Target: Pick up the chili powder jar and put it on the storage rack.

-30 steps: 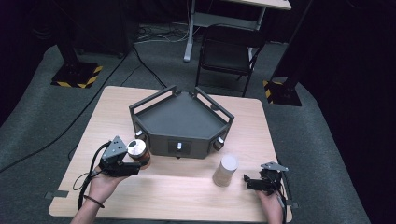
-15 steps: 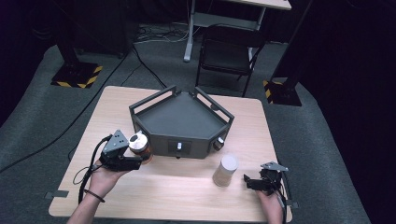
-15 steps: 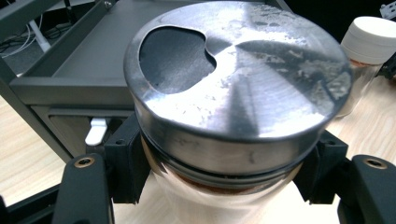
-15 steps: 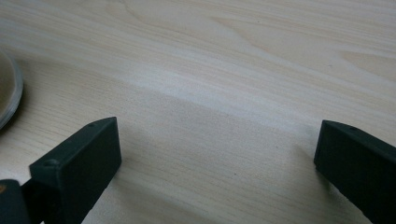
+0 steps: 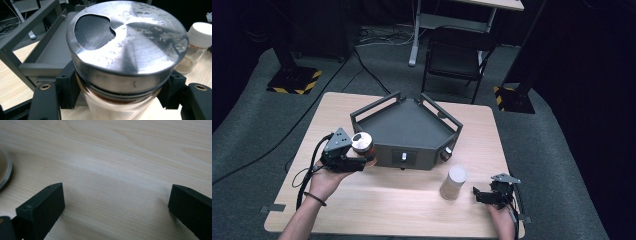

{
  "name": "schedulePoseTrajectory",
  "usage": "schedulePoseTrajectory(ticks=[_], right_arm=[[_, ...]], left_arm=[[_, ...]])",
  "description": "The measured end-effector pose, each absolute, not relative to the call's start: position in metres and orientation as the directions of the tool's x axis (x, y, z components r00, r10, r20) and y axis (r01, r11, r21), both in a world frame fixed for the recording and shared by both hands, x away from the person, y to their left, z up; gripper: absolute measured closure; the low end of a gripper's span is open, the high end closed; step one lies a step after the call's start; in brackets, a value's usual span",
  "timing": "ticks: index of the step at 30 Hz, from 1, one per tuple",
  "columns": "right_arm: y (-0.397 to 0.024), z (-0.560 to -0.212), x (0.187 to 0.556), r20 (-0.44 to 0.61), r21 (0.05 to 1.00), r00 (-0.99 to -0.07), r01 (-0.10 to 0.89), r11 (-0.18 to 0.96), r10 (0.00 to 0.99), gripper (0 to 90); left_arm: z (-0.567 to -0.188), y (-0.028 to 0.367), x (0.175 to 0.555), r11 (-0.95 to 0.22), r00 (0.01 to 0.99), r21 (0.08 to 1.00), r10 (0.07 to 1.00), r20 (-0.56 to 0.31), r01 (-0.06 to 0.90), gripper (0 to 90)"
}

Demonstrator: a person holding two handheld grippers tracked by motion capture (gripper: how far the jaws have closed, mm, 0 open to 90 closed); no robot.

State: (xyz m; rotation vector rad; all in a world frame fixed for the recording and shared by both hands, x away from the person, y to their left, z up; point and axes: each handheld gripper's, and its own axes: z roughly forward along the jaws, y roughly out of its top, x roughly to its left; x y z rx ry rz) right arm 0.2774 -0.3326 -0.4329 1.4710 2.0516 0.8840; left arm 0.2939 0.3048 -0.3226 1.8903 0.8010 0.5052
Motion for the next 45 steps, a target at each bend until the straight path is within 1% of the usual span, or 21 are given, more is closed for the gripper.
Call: schedulePoseTrajectory(ticks=[11,16,25,32,45], right_arm=[[-0.333,-0.433,0.277,-0.001,0.727,-0.320,0.650,0.221,0.947,0.0],[-0.333,-0.433,0.277,-0.001,0.727,-0.321,0.650,0.221,0.947,0.0],[-0.333,-0.433,0.278,-0.001,0.727,-0.322,0.650,0.222,0.947,0.0],[-0.333,-0.433,0.278,-0.001,0.727,-0.323,0.649,0.222,0.946,0.0],[-0.333,-0.433,0.278,-0.002,0.727,-0.324,0.649,0.224,0.946,0.0]], left_arm=[[-0.309,0.295,0.312,-0.313,0.683,0.898,0.730,0.020,0.308,31.1],[-0.305,0.293,0.320,-0.294,0.678,0.905,0.735,0.009,0.307,31.1],[-0.297,0.280,0.338,-0.301,0.643,0.896,0.766,0.025,0.325,31.1],[-0.297,0.272,0.350,-0.283,0.618,0.897,0.786,0.015,0.339,31.1],[-0.301,0.251,0.368,-0.307,0.594,0.875,0.804,0.029,0.374,31.0]])
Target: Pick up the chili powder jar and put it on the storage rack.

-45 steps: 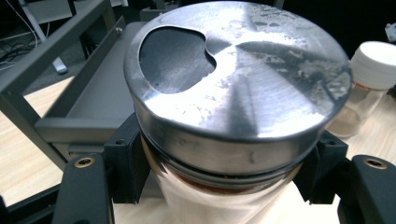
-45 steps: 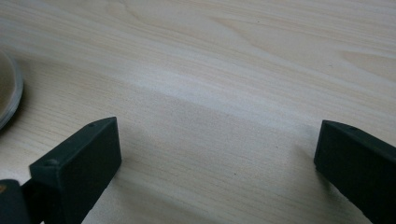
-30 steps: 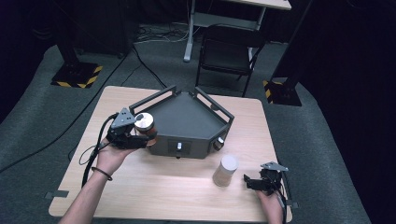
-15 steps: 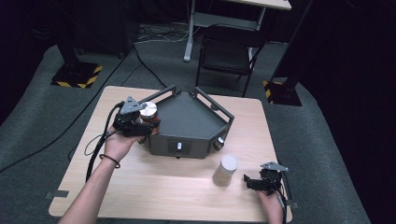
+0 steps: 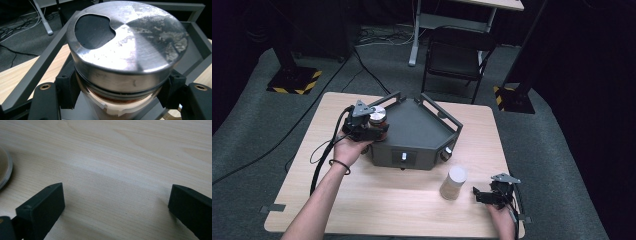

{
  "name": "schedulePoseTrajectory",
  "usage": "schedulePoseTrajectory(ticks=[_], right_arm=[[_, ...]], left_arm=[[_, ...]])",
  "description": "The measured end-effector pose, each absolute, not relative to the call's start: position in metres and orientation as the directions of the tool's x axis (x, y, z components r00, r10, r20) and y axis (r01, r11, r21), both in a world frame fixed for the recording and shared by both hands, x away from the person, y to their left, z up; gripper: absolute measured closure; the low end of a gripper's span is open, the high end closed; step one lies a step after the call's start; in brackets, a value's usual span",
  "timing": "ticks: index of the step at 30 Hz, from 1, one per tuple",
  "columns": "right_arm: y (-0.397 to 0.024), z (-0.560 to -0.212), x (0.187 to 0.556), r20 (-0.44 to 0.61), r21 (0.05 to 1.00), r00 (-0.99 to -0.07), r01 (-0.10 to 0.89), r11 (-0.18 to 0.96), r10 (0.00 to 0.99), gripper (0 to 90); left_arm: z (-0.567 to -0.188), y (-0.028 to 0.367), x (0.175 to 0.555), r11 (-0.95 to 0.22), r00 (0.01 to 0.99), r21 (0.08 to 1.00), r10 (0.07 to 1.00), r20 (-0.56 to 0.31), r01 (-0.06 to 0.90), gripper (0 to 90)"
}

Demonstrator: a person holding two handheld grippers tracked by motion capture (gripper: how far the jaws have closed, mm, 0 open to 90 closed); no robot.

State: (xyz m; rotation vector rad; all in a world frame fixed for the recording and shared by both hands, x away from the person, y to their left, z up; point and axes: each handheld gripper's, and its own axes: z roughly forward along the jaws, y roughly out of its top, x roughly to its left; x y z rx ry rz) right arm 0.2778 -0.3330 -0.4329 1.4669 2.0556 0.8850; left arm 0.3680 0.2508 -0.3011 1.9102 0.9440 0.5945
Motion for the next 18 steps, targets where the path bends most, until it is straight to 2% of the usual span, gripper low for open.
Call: schedulePoseTrajectory(ticks=[18], right_arm=[[-0.333,-0.433,0.278,-0.002,0.727,-0.325,0.649,0.224,0.946,0.0]], left_arm=[[-0.311,0.247,0.379,-0.289,0.577,0.862,0.817,-0.004,0.416,31.0]])
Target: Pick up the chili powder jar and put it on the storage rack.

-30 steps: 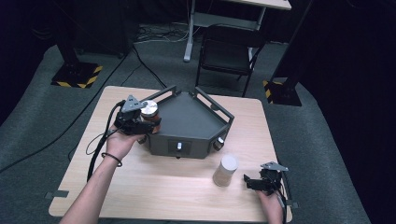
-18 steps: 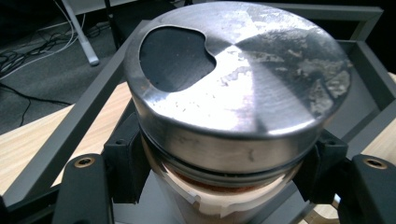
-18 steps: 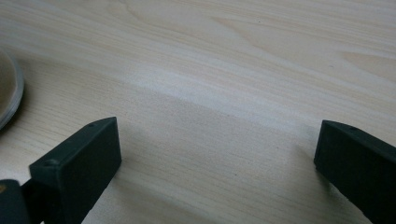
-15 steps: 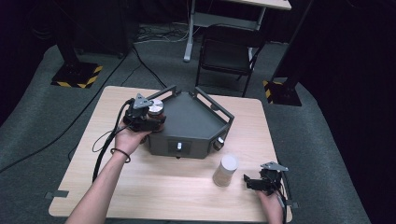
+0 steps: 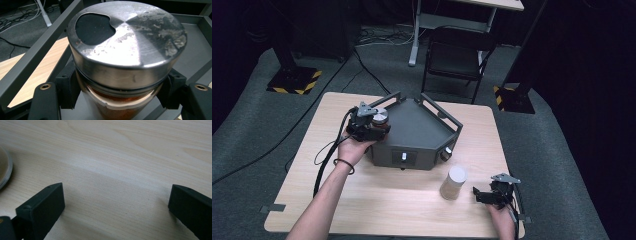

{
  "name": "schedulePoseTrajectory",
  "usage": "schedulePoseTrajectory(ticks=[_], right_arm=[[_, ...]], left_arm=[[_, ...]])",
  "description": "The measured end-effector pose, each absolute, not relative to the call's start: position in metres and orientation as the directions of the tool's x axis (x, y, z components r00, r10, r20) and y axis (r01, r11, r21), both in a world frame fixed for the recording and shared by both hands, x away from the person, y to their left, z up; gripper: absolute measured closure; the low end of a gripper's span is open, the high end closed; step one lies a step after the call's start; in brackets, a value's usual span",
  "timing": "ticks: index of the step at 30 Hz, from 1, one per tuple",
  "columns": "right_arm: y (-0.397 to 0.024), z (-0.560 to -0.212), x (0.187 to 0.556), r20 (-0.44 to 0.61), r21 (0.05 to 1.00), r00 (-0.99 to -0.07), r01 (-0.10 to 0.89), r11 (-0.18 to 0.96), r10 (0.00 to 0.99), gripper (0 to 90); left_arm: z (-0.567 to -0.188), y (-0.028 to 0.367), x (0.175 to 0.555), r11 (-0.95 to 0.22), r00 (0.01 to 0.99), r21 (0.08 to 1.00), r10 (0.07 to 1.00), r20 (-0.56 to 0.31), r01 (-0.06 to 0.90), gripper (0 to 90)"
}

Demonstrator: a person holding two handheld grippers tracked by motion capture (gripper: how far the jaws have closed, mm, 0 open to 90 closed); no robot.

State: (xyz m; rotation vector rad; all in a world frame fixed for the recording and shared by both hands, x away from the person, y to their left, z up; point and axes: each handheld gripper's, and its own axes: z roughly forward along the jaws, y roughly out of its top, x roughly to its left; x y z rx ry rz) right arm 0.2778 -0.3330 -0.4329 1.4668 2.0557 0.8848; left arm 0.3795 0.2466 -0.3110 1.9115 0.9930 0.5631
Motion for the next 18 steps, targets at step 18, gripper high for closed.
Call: schedulePoseTrajectory(ticks=[18], right_arm=[[-0.333,-0.433,0.278,-0.001,0.727,-0.324,0.649,0.223,0.946,0.0]], left_arm=[[-0.308,0.256,0.370,-0.273,0.582,0.866,0.813,-0.025,0.419,13.6]])
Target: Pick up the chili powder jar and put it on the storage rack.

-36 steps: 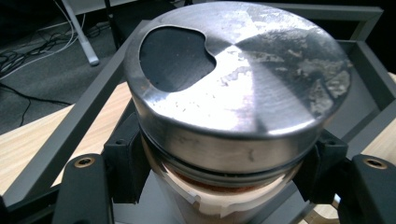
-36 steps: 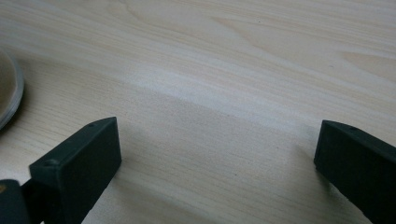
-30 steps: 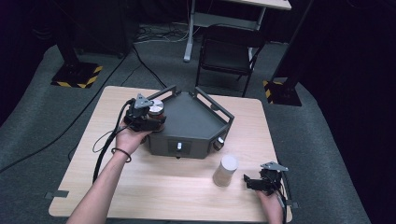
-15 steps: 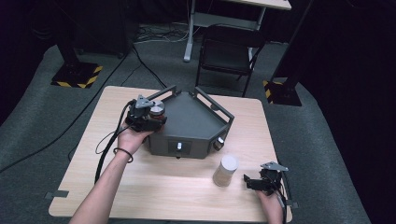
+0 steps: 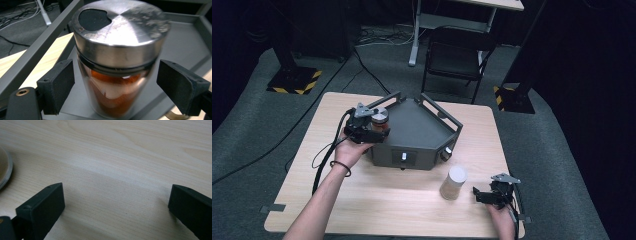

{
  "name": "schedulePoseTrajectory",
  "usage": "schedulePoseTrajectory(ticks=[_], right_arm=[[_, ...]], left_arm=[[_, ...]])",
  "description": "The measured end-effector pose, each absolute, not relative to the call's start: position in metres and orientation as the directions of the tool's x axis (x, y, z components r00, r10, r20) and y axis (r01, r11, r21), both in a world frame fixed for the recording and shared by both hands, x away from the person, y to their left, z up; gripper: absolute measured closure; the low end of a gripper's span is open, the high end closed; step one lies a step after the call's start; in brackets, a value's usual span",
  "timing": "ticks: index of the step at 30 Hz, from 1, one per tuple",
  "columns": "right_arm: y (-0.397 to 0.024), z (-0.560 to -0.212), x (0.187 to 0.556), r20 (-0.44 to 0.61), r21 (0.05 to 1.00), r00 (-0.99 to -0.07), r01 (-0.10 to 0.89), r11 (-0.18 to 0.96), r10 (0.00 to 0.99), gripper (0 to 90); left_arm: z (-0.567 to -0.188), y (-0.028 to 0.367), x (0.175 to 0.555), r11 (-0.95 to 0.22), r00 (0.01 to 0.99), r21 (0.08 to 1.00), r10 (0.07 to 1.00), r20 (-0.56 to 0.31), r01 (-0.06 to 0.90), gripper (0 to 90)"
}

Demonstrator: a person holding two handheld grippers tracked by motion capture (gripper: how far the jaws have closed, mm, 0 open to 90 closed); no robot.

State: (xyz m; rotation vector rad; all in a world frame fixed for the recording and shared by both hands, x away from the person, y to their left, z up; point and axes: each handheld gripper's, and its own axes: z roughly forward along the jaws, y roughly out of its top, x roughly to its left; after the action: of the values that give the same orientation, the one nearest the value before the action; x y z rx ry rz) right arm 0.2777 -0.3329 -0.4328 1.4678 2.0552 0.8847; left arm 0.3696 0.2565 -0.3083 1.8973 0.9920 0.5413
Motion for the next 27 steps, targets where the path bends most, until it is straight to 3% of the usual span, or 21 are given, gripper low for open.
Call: schedulePoseTrajectory(ticks=[10,17,27], right_arm=[[-0.333,-0.433,0.278,-0.002,0.727,-0.325,0.649,0.224,0.946,0.0],[-0.333,-0.433,0.278,-0.001,0.727,-0.324,0.649,0.224,0.946,0.0],[-0.333,-0.433,0.278,-0.002,0.727,-0.324,0.649,0.224,0.946,0.0]], left_arm=[[-0.318,0.278,0.351,-0.267,0.590,0.876,0.807,-0.025,0.401,10.4],[-0.336,0.301,0.342,-0.227,0.593,0.879,0.802,-0.075,0.418,11.6],[-0.359,0.315,0.317,-0.243,0.578,0.880,0.815,-0.042,0.408,9.6]])
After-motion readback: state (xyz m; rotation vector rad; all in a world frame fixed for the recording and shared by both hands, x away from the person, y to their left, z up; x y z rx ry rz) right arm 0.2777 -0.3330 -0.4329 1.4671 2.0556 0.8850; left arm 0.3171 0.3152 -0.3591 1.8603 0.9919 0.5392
